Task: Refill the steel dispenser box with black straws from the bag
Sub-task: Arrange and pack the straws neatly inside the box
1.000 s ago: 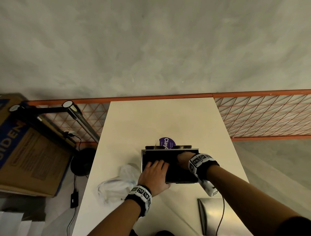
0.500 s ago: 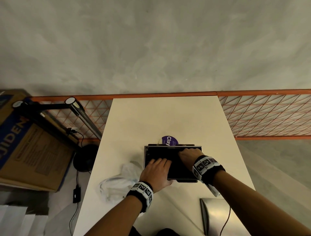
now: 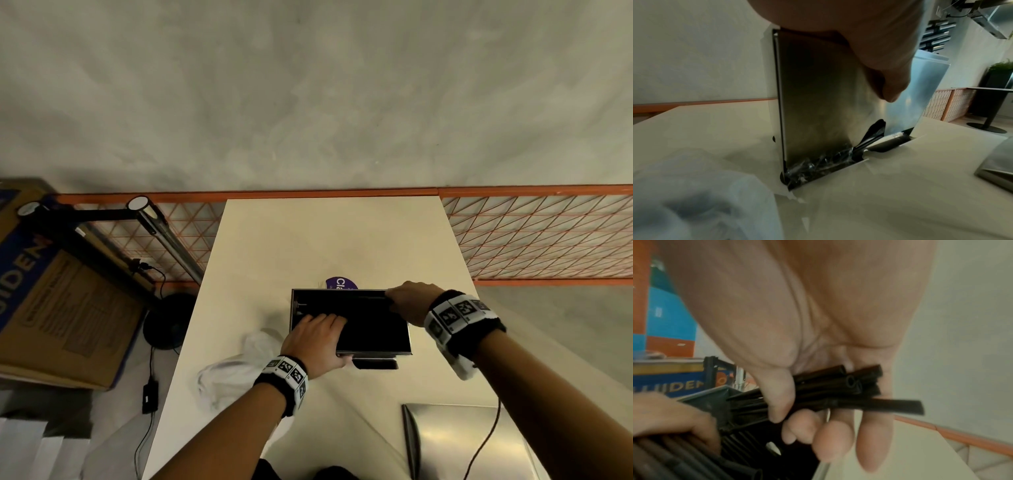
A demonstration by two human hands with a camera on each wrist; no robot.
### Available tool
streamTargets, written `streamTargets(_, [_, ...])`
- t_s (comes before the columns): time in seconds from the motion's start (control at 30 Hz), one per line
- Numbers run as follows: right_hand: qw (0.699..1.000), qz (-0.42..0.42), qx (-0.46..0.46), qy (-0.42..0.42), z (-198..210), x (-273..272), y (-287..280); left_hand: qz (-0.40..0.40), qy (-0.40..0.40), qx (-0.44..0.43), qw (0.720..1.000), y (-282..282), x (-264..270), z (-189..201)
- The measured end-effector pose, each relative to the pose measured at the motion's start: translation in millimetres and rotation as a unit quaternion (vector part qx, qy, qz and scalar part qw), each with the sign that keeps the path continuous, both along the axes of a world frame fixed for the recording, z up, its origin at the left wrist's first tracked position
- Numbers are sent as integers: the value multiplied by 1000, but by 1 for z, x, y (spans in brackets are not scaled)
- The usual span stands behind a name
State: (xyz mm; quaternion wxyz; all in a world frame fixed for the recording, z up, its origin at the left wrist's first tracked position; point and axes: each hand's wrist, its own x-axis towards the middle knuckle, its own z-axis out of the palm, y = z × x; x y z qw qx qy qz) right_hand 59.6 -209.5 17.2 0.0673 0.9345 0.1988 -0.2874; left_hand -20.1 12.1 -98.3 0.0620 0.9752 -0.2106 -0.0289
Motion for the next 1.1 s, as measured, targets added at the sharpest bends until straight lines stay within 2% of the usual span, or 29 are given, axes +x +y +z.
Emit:
streamTargets(0.2, [999, -4, 30, -9, 1, -6, -5, 0, 20, -2, 1000, 0, 6, 6])
streamTargets(0.47, [996, 67, 43, -33, -38, -13, 40, 21, 54, -6, 998, -1, 7, 11])
streamTargets(0.67, [994, 53, 90, -18, -58, -4, 52, 20, 69, -2, 997, -4, 6, 10])
streamTargets(0.83, [973, 56, 203, -99, -61, -21, 41, 18, 81, 16, 996, -5, 7, 4])
streamTargets(0.97, [990, 66, 120, -40, -76, -40, 26, 19, 97, 27, 995, -6, 11, 3])
streamTargets(1.1, [992, 54, 93, -72, -92, -44, 23, 20, 117, 34, 992, -5, 12, 3])
